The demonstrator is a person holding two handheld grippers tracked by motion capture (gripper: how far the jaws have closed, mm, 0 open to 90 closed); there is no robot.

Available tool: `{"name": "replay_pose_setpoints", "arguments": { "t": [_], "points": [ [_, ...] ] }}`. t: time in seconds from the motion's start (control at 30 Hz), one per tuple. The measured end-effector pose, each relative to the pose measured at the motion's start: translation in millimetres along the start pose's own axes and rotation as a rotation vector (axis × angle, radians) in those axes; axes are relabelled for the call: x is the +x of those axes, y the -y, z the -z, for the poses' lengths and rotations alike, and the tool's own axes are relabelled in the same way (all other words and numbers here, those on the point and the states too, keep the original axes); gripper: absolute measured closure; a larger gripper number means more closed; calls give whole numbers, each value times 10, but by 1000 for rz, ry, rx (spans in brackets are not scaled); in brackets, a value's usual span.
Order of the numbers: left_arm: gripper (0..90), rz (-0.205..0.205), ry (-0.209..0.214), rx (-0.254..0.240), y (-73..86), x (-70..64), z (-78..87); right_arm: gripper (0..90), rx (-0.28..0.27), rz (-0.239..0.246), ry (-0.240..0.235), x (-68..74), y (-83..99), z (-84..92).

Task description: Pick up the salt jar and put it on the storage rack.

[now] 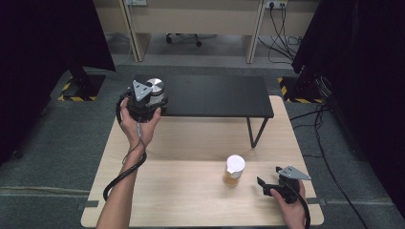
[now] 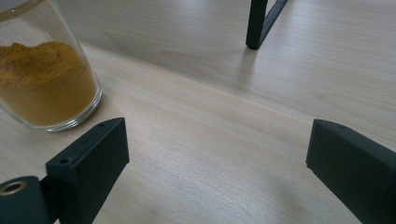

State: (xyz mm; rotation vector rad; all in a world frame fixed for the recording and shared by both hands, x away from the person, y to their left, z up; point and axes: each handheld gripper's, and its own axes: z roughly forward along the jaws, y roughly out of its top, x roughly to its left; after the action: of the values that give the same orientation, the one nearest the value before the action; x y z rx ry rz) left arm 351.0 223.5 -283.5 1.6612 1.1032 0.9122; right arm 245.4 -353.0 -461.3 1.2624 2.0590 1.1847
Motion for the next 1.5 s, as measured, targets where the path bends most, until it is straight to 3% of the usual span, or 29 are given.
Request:
{"name": "replay_pose_setpoints", "arguments": {
  "t": [0.37,0.87,1.2,1.3,1.5],
  "points": [
    [312,101,30,-34,108,159,-75,61,2,8,2,9,-3,-2],
    [312,112,24,-78,217,153,-124,61,3,12,4,17,-6,-5],
    [306,113,36,-57,169,182,-121,61,3,11,2,10,-4,-4],
    [204,104,40,-26,117,186,-118,61,2,10,1,7,-3,-3],
    [83,84,1,-42,130,122,-9,61,2,9,0,6,-2,-2]
  ]
}}
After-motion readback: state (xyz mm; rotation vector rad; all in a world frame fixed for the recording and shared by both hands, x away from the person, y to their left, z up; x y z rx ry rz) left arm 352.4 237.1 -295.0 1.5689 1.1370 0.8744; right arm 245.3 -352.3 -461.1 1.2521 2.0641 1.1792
